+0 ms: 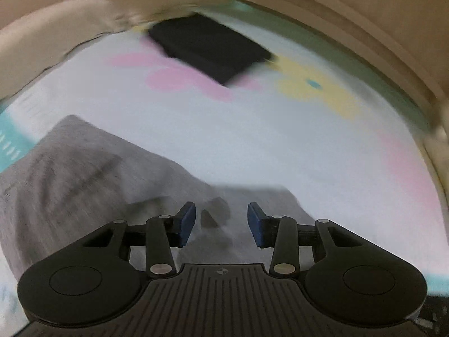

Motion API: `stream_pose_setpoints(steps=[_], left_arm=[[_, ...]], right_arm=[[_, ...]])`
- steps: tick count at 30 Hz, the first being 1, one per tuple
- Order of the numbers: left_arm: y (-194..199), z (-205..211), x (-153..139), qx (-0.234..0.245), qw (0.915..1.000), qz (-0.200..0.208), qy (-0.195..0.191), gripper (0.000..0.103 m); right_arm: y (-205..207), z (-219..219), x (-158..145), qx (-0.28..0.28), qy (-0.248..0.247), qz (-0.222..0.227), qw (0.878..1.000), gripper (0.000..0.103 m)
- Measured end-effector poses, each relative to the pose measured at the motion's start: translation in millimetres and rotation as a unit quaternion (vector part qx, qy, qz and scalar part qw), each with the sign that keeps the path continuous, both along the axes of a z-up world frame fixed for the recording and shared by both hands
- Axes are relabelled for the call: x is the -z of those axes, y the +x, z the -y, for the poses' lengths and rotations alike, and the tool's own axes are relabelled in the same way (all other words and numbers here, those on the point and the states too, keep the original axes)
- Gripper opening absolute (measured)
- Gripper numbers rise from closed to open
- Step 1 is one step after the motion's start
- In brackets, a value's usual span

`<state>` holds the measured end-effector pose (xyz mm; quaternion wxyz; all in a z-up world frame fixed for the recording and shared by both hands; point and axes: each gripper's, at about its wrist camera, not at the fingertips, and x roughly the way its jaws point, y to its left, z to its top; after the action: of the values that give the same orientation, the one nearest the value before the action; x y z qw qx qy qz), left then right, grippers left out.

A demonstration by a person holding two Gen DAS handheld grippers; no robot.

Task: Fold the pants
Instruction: 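Release the right gripper and reposition both grippers over the sweatpants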

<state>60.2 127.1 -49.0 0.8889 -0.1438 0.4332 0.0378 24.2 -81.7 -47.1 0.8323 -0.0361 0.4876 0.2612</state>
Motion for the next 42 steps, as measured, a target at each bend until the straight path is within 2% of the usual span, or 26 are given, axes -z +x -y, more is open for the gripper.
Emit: stream_pose_setpoints(steps=[3,5,7,9,11,14,17,19,20,22,24,26,29,30,32,35,36,40,41,42], left_arm=[[-16,37,1,0.071,0.9974,-0.010,0.011,0.041],[-21,57,14,0.106,0.9935,-0.040,0.010,0.041],[-23,69,32,0.113,0.9900,-0.080,0.025,0.041],[-28,79,35,0.118,0.9894,-0.062,0.057,0.042],[-27,89,32,0.120,0.9870,-0.069,0.081,0.044],[-24,100,31,0.105,0.9870,-0.078,0.093,0.045],[-23,117,27,0.095,0.9851,-0.097,0.105,0.045],[-31,125,24,0.096,0.9860,-0.103,0.090,0.045],[-36,132,20,0.105,0.9875,-0.100,0.061,0.045],[-44,144,16,0.125,0.9867,-0.101,0.023,0.045],[-48,168,14,0.158,0.9822,-0.102,0.007,0.045],[-55,193,14,0.189,0.9767,-0.101,0.000,0.045],[-52,220,22,0.232,0.9667,-0.107,-0.003,0.045],[-53,229,25,0.243,0.9637,-0.110,0.001,0.045],[-56,242,28,0.258,0.9607,-0.099,0.027,0.053],[-60,251,31,0.279,0.9550,-0.082,0.059,0.054],[-59,247,34,0.281,0.9544,-0.080,0.061,0.054],[-59,244,34,0.281,0.9551,-0.081,0.049,0.054],[-55,244,35,0.278,0.9559,-0.083,0.044,0.054],[-54,243,36,0.277,0.9563,-0.084,0.041,0.054]], right_arm=[[-14,21,5,0.023,-0.011,-0.017,1.000,0.018],[-22,39,10,0.040,-0.029,-0.028,0.998,0.019],[-30,57,16,0.058,-0.049,-0.037,0.996,0.027],[-39,82,17,0.077,-0.044,-0.038,0.995,0.030],[-45,104,16,0.094,-0.050,-0.044,0.993,0.031],[-55,138,13,0.128,-0.077,-0.047,0.988,0.031],[-60,177,10,0.180,-0.064,-0.078,0.979,0.030],[-59,197,7,0.205,-0.071,-0.097,0.971,0.032],[-60,207,3,0.212,-0.073,-0.105,0.969,0.037],[-60,237,-10,0.235,-0.041,-0.108,0.965,0.041],[-61,276,-26,0.269,-0.013,-0.108,0.957,0.044],[-63,309,-37,0.286,-0.019,-0.100,0.953,0.047],[-65,347,-42,0.312,-0.041,-0.087,0.945,0.047],[-68,357,-40,0.322,-0.034,-0.089,0.942,0.047],[-76,378,-36,0.343,-0.006,-0.095,0.934,0.047],[-93,393,-25,0.359,0.035,-0.105,0.927,0.047],[-102,403,-20,0.365,0.040,-0.115,0.923,0.047],[-98,407,-7,0.360,0.035,-0.129,0.923,0.047],[-97,406,-5,0.363,0.033,-0.128,0.922,0.047],[-99,408,-3,0.361,0.055,-0.114,0.924,0.047]])
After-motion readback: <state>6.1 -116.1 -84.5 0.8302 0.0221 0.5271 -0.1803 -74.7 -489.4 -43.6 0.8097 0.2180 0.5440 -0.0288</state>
